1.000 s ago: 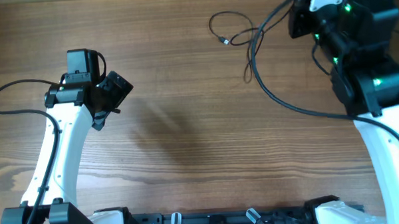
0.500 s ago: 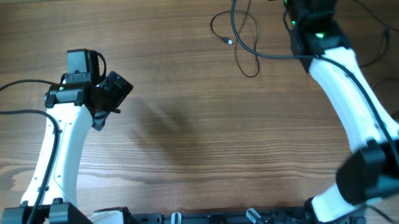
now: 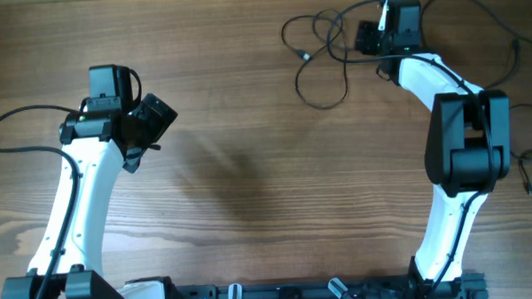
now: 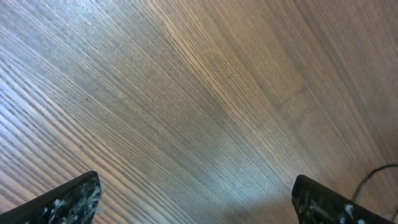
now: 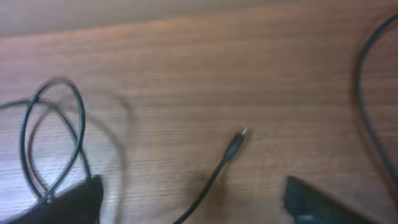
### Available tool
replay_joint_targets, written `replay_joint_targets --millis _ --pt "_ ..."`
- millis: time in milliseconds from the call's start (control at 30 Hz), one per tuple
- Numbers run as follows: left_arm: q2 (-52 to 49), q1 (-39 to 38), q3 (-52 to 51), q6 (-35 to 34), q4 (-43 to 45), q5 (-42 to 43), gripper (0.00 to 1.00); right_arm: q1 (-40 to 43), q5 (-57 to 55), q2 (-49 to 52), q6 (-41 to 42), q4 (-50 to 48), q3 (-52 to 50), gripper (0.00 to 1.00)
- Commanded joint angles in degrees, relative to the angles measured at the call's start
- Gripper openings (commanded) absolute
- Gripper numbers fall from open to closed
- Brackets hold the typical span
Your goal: Untangle cables
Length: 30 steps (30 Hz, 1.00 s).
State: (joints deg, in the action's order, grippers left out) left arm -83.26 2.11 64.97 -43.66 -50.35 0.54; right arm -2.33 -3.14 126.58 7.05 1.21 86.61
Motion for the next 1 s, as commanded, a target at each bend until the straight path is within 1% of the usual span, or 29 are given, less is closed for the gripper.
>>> replay_joint_targets --millis 0,100,133,200,300,367,533,633,733,833,967 --pt "0.0 0.3 -0.3 -0.5 0.3 0.0 1.0 -1.0 3.3 -8.7 2.5 4.9 0.8 1.0" --pt "0.0 0.2 -0.3 -0.5 -0.3 0.7 1.0 -1.0 3.2 -16.8 2.5 13.0 0.8 1.0" --pt "0.0 0.0 -0.3 0.2 -0.4 1.6 0.98 -1.0 3.2 -19.8 2.5 16.2 0.8 1.0" --pt "0.0 -1.3 -0.3 3.7 0.5 2.7 0.99 -1.0 3.2 -25.7 2.5 22.5 0.8 1.0" --pt "0.0 -5.2 -0.3 7.2 3.0 2.3 1.0 -1.0 3.2 -34.1 1.9 30.4 0.7 1.0" --pt "0.0 -9.2 -0.3 7.4 4.9 -0.1 0.99 -1.0 3.2 -40.9 1.9 35.0 -0.1 1.0" --pt "0.7 -16.9 -0.3 7.2 7.2 -3.5 0.98 -1.0 2.8 -55.5 2.0 41.7 -4.2 1.0" --pt "2.8 -20.6 -0.3 7.2 7.3 -6.7 0.98 -1.0 1.8 -63.2 2.1 43.5 -8.8 1.0" --pt "6.9 -23.4 -0.3 7.2 7.3 -10.7 1.0 -1.0 1.5 -71.9 2.4 43.0 -16.1 1.0" --pt "12.5 -23.7 -0.7 7.2 6.8 -11.6 1.0 -1.0 1.3 -81.6 4.1 40.7 -25.3 1.0" --pt "21.9 -23.6 -5.2 7.2 6.9 -14.1 1.0 -1.0 1.5 -90.7 5.1 37.1 -34.7 1.0"
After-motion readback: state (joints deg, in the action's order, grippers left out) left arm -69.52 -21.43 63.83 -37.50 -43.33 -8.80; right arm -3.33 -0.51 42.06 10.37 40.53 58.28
